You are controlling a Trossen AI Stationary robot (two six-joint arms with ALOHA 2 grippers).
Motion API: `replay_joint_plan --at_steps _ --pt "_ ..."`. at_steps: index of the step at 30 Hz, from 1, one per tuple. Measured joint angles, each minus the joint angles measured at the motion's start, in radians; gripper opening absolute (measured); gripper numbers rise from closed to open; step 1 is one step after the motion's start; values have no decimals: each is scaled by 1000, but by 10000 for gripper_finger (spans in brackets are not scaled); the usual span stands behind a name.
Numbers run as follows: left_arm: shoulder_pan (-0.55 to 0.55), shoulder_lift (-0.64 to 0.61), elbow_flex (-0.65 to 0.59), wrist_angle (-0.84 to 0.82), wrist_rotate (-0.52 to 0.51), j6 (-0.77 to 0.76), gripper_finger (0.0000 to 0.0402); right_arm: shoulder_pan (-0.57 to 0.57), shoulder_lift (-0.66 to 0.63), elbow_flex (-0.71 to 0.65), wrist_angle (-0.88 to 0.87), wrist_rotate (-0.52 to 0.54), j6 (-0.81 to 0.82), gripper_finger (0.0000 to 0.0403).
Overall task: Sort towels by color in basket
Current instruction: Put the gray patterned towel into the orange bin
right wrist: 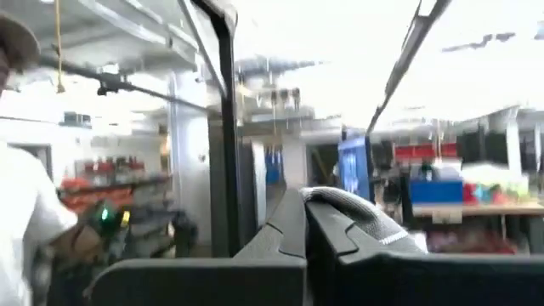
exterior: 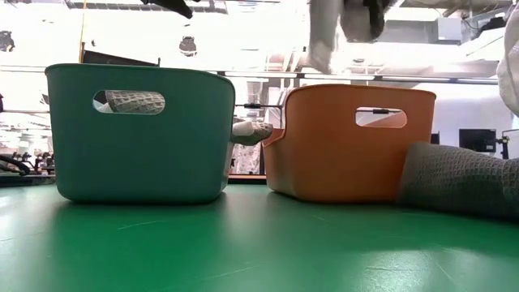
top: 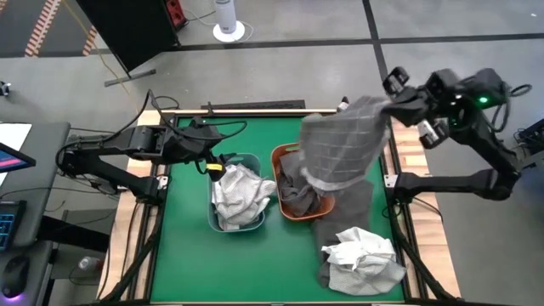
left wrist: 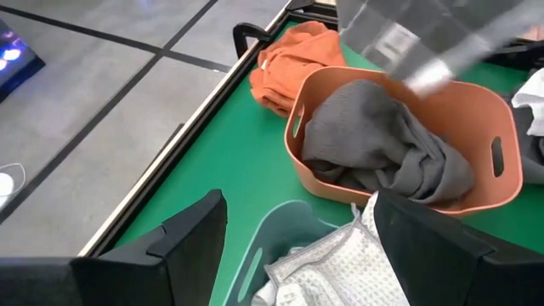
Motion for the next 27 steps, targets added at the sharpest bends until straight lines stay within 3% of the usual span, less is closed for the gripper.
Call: replay_joint_plan --at_steps 10,20,27 --pt "0 0 0 0 0 -10 283 21 124 -5 -292 56 16 16" --pt "0 0 0 -6 28 -45 283 9 118 -2 -188 73 -9 16" --pt "0 0 0 0 29 -48 283 -28 56 -2 -254 76 58 16"
